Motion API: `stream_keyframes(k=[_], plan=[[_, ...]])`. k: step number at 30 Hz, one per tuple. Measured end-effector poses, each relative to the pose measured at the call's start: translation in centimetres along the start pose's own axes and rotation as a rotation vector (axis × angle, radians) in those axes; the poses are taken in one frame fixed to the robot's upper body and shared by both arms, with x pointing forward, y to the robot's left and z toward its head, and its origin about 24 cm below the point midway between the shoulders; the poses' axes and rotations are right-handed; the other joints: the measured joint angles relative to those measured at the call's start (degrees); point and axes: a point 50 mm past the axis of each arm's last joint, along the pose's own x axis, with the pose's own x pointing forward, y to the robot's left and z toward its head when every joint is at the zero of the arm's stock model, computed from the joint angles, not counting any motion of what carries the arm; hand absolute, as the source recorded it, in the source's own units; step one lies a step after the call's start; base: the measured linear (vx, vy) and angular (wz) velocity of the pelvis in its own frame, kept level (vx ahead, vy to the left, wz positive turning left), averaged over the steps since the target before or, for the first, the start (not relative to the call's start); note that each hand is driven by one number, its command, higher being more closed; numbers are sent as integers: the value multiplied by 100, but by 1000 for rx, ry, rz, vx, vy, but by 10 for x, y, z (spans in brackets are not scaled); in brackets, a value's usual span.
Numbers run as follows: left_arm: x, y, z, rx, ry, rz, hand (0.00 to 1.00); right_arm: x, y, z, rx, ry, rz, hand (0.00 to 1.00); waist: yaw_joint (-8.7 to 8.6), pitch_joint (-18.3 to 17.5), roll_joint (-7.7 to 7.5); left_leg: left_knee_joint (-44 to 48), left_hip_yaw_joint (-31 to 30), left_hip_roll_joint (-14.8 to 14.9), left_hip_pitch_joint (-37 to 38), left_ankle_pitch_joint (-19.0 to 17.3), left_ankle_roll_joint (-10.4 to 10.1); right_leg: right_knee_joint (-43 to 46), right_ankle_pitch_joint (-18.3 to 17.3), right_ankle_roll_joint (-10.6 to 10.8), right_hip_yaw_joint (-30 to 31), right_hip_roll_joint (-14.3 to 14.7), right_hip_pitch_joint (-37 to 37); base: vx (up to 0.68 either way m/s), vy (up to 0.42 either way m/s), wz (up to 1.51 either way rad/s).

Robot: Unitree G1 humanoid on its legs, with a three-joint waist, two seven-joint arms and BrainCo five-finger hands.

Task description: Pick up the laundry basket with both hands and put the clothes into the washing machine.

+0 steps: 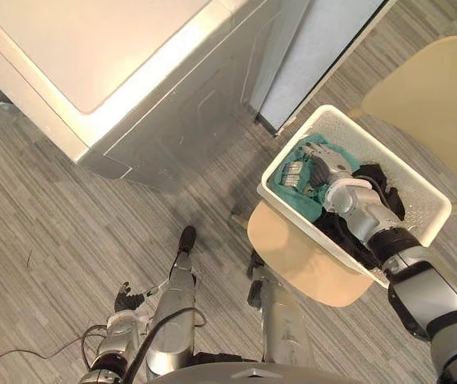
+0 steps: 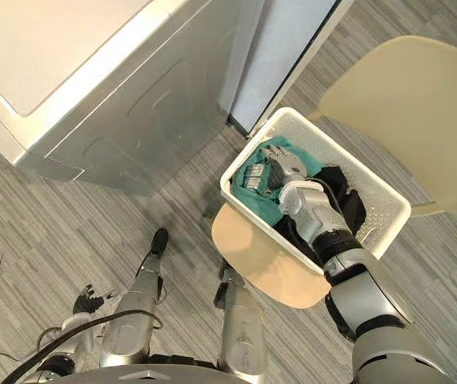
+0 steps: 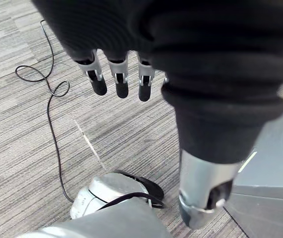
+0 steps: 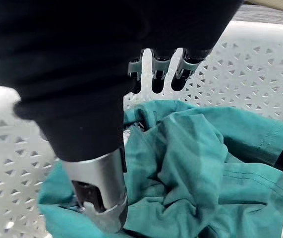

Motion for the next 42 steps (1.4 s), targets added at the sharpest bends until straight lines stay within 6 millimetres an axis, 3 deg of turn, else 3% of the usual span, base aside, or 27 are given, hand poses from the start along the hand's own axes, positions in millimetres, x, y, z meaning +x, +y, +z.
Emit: stream_keyframes(k=[3, 8, 12, 15, 18, 19, 20, 27, 35, 36, 39, 42], plan=[[2, -12, 19, -50, -64, -32, 0, 4, -7, 1, -48, 2, -4, 0, 28, 2, 3, -83, -1, 3, -169, 73, 4, 50, 0, 0, -17, -56, -214, 4, -1, 2], [-3, -51, 51, -97, -159, -142, 0, 13, -28, 1, -88, 31, -61, 0, 26, 58, 64, -401, 42, 16, -351, 301, 13, 111, 2, 5, -132, -143, -509, 5, -13, 8], [-6, -62, 60, -138, -180, -177, 0, 17, -36, -3, -137, 63, -76, 0, 55, 63, 63, -407, 121, 0, -408, 353, -6, 174, -2, 7, -131, -180, -601, 21, -20, 2], [-9, -68, 69, -147, -212, -205, 0, 16, -29, -9, -183, 88, -37, 0, 66, 63, 64, -372, 118, -16, -440, 349, -7, 231, -54, 0, -151, -200, -608, 3, -29, 7], [-10, -73, 75, -157, -229, -225, 0, 15, -7, -7, -211, 109, 52, 0, 71, 64, 66, -394, 153, 5, -497, 283, 5, 279, -87, 2, -194, -209, -655, -34, -31, 10], [-11, -74, 79, -159, -244, -236, 0, 13, 6, -4, -196, 115, 91, 0, 6, 63, 72, -389, 495, 122, -585, 328, 41, 360, -132, 10, -270, -230, -718, -41, -32, 22], [-10, -75, 80, -158, -244, -242, 0, 13, 9, -2, -189, 118, 88, 100, -19, 62, 70, -404, 556, 143, -609, 401, 65, 416, -159, 11, -289, -241, -749, -35, -32, 20], [-12, -83, 89, -145, -268, -281, 0, 11, 13, 2, -62, 130, 85, 100, -25, 61, 69, -420, 615, 134, -590, 474, 45, 494, -188, 21, -241, -266, -813, -2, -27, -3], [-13, -88, 93, -146, -271, -302, 0, -8, 36, 18, 322, 79, 49, 100, -107, 57, 59, -433, 918, 212, -236, 458, 28, 496, -175, 4, 77, -160, -684, 13, -52, -20], [-13, -87, 93, -145, -270, -300, 0, -15, 44, 19, 441, 99, 26, 100, -126, 58, 56, -465, 965, 243, -32, 444, 16, 452, -165, -8, 136, -112, -514, 17, -49, -18], [-13, -86, 94, -145, -276, -297, 0, -28, 48, 6, 579, 167, -46, 100, -134, 59, 51, -479, 1003, 268, 192, 413, 8, 395, -160, -15, 181, -58, -296, -6, -29, -12], [-13, -78, 93, -142, -292, -283, 0, -42, 26, -18, 701, 243, -247, 100, -172, 63, 33, -585, 1034, 287, 456, 413, 9, 233, -118, 15, 228, 24, -49, -32, -25, -11]])
